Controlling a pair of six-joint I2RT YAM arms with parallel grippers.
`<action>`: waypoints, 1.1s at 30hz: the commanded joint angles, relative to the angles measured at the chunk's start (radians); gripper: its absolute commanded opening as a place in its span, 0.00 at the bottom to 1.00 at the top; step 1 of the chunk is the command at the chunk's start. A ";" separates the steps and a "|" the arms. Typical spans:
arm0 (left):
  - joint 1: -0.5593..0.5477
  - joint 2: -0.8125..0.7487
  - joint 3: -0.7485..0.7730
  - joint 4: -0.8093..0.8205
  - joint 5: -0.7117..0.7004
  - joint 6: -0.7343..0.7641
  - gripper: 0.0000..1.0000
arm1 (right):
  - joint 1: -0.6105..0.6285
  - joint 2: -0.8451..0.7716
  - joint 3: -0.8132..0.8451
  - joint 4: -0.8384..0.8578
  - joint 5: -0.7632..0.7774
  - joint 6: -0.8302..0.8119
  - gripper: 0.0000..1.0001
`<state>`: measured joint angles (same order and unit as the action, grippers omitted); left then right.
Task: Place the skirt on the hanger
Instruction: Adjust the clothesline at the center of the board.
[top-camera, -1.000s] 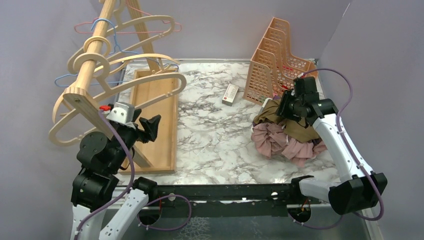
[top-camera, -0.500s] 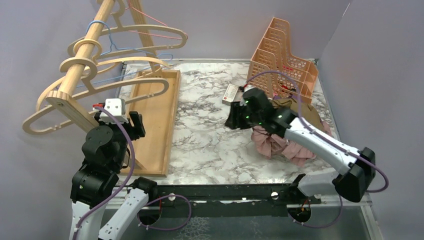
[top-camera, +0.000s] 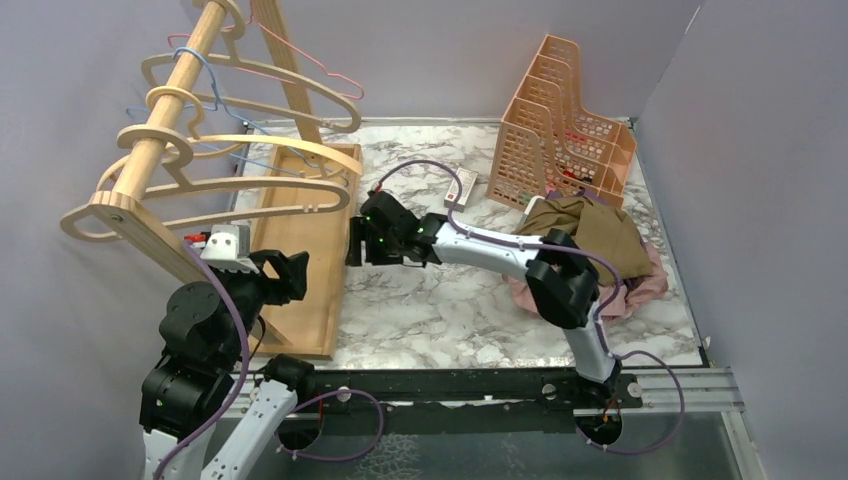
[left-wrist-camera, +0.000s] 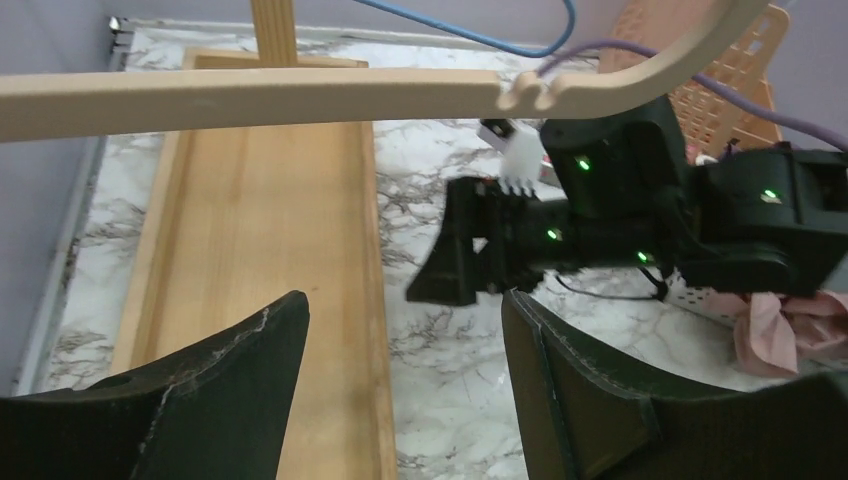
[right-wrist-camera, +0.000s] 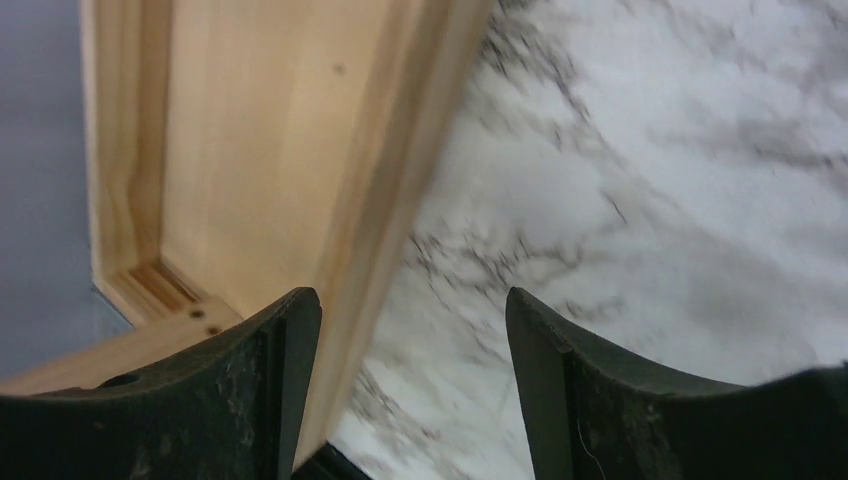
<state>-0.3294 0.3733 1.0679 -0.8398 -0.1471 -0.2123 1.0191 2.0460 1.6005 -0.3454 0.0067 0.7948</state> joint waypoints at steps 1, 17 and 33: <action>0.000 -0.031 0.004 -0.071 0.086 -0.062 0.75 | -0.004 0.125 0.192 0.062 0.059 0.042 0.74; 0.000 -0.037 0.067 -0.158 0.232 -0.086 0.68 | -0.005 0.455 0.583 -0.080 0.418 0.041 0.74; 0.000 0.066 0.119 -0.359 0.063 -0.088 0.46 | -0.077 0.481 0.545 -0.233 0.475 0.180 0.44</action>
<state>-0.3294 0.4091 1.1717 -1.1339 -0.0040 -0.3027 1.0016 2.5301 2.2017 -0.4335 0.3767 0.9249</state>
